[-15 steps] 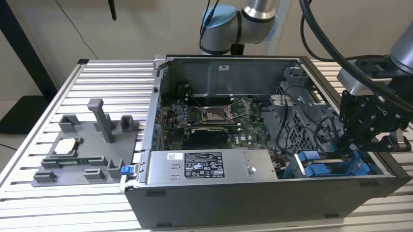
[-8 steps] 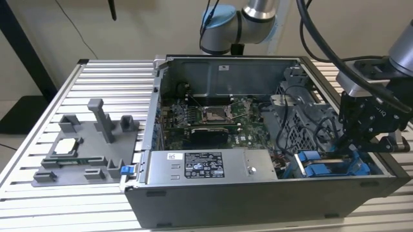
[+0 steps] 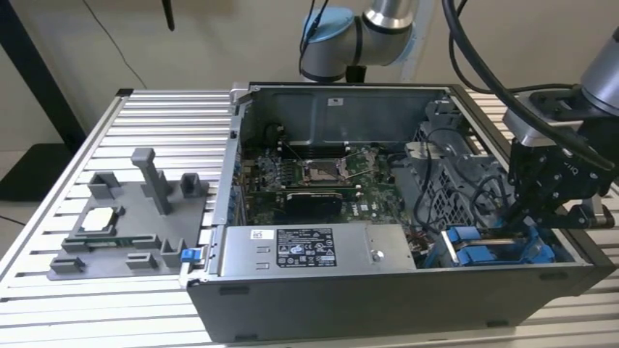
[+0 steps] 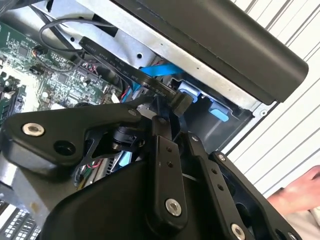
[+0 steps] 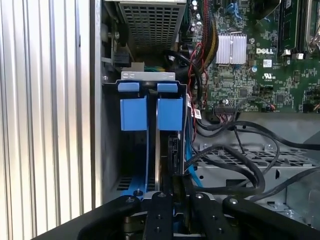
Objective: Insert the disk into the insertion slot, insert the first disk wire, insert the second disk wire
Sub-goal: 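Insert the first disk wire, then insert the second disk wire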
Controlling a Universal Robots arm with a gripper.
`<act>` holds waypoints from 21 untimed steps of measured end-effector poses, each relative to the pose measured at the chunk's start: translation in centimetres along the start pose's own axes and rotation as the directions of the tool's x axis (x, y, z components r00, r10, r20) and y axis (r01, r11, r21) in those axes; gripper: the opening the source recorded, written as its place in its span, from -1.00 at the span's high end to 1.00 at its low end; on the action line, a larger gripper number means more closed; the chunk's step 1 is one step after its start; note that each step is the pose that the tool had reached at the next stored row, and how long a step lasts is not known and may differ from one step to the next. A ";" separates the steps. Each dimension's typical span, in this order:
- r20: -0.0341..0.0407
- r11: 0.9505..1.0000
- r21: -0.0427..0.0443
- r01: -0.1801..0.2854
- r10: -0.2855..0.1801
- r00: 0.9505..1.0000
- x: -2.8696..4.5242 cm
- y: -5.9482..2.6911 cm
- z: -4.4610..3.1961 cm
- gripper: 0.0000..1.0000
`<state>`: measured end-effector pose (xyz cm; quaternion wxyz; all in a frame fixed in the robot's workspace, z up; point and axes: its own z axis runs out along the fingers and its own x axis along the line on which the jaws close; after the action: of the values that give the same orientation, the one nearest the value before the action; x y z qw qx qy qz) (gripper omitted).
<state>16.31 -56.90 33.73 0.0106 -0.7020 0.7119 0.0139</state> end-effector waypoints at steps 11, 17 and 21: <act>0.001 1.000 0.002 0.000 0.000 1.000 0.00 0.19 0.73 -1.00; 0.008 1.000 0.002 -0.001 0.001 1.000 -0.06 0.35 -1.01 -1.00; 0.008 1.000 0.002 -0.001 0.001 1.000 -0.11 0.55 -2.57 -1.00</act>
<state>15.78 -56.87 36.31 0.0142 -0.7017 0.7121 0.0160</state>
